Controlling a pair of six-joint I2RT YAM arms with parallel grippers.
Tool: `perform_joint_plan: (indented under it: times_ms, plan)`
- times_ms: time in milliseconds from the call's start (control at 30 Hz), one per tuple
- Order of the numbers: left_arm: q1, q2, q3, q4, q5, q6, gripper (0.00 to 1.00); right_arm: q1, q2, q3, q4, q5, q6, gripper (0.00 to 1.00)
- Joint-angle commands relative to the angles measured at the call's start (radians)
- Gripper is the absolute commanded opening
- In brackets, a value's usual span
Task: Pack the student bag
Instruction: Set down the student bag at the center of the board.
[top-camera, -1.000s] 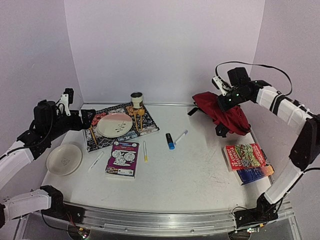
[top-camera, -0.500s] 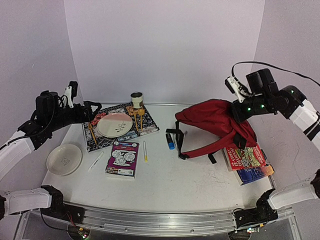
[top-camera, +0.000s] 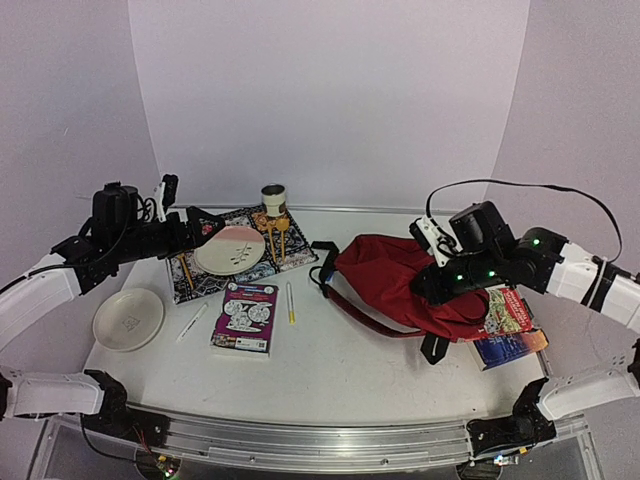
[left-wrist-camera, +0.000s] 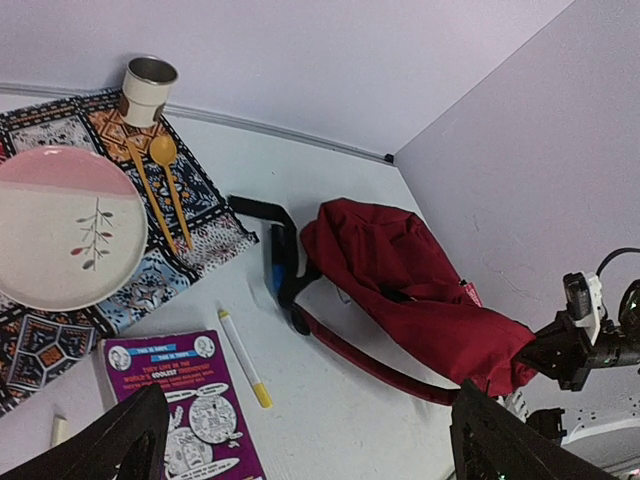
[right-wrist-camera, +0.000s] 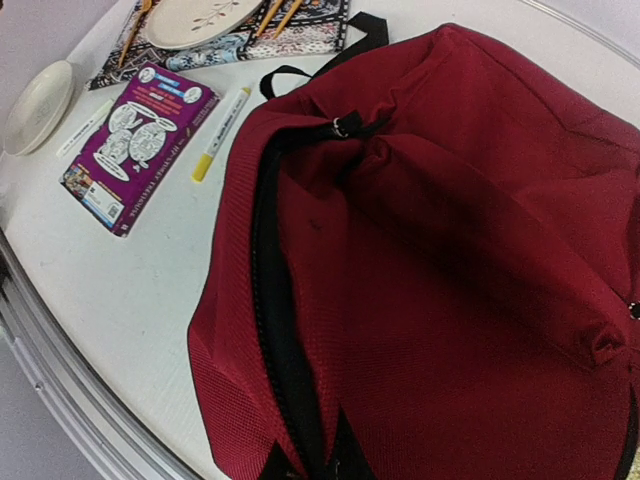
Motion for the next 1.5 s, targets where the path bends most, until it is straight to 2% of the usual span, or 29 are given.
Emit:
perform_joint_plan:
  times_ms: [0, 167, 300, 433, 600, 867, 1133, 1467]
  plan:
    - [-0.064, 0.026, -0.001, 0.015, -0.022, -0.078, 0.99, 0.076, 0.058, -0.014, 0.203, -0.083, 0.087, 0.02]
    - [-0.135, 0.074, -0.008, 0.039, -0.067, -0.136, 0.99, 0.141, 0.153, -0.029, 0.270, -0.095, 0.131, 0.06]
    - [-0.185, 0.120, -0.009, 0.070, -0.103, -0.182, 0.99, 0.190, 0.230, -0.034, 0.326, -0.115, 0.170, 0.13]
    - [-0.232, 0.172, -0.007, 0.102, -0.128, -0.204, 0.99, 0.213, 0.289, -0.023, 0.341, -0.139, 0.195, 0.28]
    - [-0.288, 0.258, 0.014, 0.128, -0.155, -0.204, 0.99, 0.213, 0.287, 0.003, 0.344, -0.146, 0.196, 0.46]
    - [-0.355, 0.424, 0.062, 0.172, -0.170, -0.215, 0.99, 0.184, 0.261, 0.015, 0.301, 0.045, 0.188, 0.71]
    - [-0.379, 0.628, 0.166, 0.222, -0.116, -0.204, 0.97, 0.105, 0.330, 0.014, 0.317, 0.084, 0.213, 0.74]
    - [-0.405, 0.841, 0.284, 0.239, -0.049, -0.215, 0.94, 0.045, 0.489, 0.134, 0.369, 0.055, 0.228, 0.72]
